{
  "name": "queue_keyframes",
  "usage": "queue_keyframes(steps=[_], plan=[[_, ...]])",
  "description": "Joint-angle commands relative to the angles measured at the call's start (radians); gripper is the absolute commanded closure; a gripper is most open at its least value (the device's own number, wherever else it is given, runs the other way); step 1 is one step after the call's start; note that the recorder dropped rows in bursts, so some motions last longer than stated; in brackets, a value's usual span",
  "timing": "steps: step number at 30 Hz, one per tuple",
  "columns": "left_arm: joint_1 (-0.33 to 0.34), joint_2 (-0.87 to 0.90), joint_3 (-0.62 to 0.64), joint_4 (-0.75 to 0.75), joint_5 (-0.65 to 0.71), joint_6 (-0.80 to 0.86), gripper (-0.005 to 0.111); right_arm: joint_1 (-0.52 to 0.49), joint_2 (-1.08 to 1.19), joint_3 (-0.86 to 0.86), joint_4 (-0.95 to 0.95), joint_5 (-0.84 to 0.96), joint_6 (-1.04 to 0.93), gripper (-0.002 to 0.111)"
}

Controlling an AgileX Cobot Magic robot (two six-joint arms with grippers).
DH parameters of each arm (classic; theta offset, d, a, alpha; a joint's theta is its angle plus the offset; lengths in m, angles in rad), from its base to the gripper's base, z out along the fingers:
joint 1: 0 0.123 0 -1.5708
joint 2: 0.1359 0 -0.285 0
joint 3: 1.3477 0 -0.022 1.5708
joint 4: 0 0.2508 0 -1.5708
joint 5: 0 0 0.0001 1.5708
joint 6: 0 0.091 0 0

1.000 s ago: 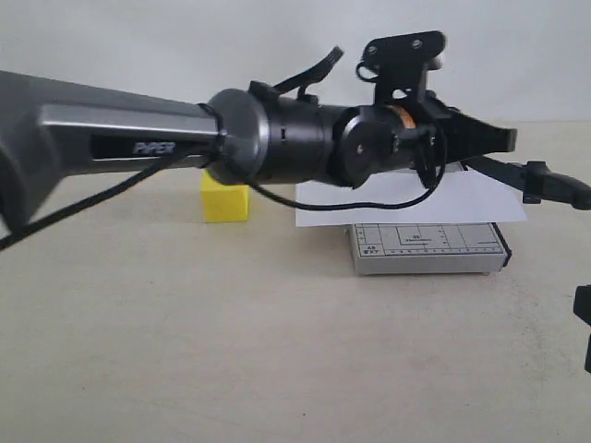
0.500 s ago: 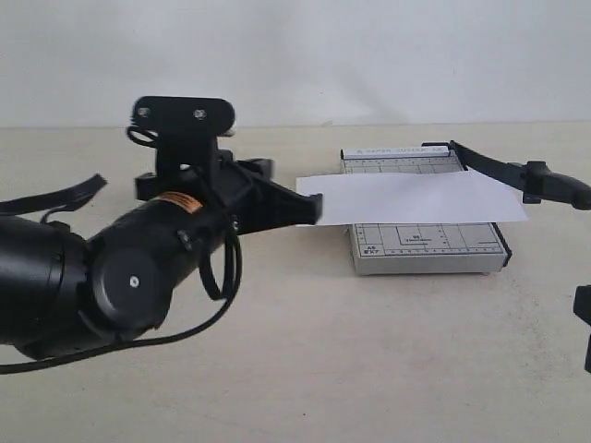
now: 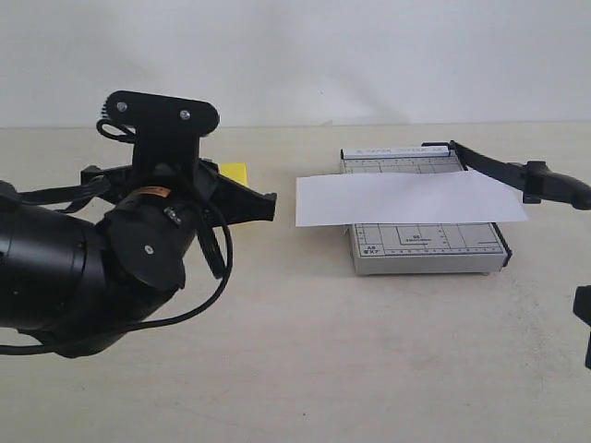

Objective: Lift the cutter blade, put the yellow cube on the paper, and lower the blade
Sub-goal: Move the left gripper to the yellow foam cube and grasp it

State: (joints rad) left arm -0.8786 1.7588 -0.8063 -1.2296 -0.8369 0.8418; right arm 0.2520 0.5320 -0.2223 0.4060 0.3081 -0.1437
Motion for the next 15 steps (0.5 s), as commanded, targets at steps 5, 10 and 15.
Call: queue_keyframes(steps=[5,10,15], plan=[[0.003,0.052,-0.004,0.002,0.026,-0.029,0.073,-0.002,0.002,0.002,0.002,0.003,0.003,0.108],[0.044,0.123,-0.023,0.105,-0.04,-0.194,0.035,-0.002,0.002,0.002,-0.01,0.003,0.004,0.108],[0.127,0.27,-0.141,0.208,-0.053,-0.258,0.016,-0.002,0.002,0.002,-0.01,0.003,0.004,0.108]])
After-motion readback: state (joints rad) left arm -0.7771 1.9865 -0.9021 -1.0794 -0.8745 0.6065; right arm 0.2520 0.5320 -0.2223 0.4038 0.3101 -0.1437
